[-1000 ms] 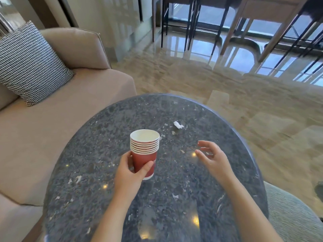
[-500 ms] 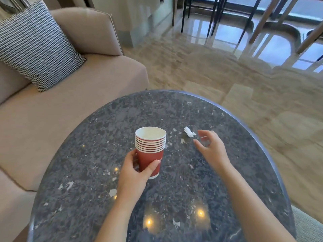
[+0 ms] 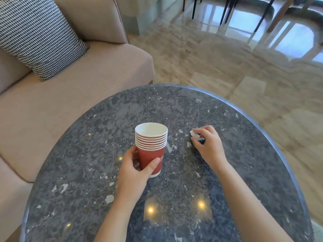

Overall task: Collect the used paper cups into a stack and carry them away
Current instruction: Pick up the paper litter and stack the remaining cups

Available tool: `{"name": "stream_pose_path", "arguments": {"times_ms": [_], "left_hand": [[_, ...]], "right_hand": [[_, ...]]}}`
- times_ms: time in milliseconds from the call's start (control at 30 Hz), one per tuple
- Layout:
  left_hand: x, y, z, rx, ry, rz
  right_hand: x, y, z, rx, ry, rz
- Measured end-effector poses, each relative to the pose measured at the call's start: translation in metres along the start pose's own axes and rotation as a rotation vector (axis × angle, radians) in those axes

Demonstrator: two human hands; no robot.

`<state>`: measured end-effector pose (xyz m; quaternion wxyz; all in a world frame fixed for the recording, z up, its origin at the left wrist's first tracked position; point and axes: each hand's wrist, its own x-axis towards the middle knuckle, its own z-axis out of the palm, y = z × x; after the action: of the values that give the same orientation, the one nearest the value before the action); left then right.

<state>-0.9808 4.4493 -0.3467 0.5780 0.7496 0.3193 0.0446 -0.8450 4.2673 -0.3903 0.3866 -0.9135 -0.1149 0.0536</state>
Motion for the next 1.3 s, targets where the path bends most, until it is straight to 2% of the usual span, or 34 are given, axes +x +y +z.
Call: {"name": "stream_pose_path", "arguments": {"times_ms": [267,700,900,1133,1300], "left_hand": [[-0.007,0.002,0.001,-0.042,-0.027,-0.025],[-0.056,0.017,-0.023,-0.177,0.014,-0.035],[-0.095,0.024,-0.041,-0.212,0.055,0.038],[-0.144,0.019,-0.072,-0.243,0.149,0.066],[-0.175,0.011,-0.095,-0.246,0.223,0.080]], "right_hand": [[-0.009,0.002,-0.001,-0.012,-0.014,0.033],[-0.072,-0.023,-0.011,0.255,0.065,0.155],[-0.116,-0.067,-0.017,0.375,0.088,0.098],[-0.159,-0.114,-0.031,0.496,0.039,-0.016],[-0.183,-0.143,-0.040,0.497,0.010,-0.134]]}}
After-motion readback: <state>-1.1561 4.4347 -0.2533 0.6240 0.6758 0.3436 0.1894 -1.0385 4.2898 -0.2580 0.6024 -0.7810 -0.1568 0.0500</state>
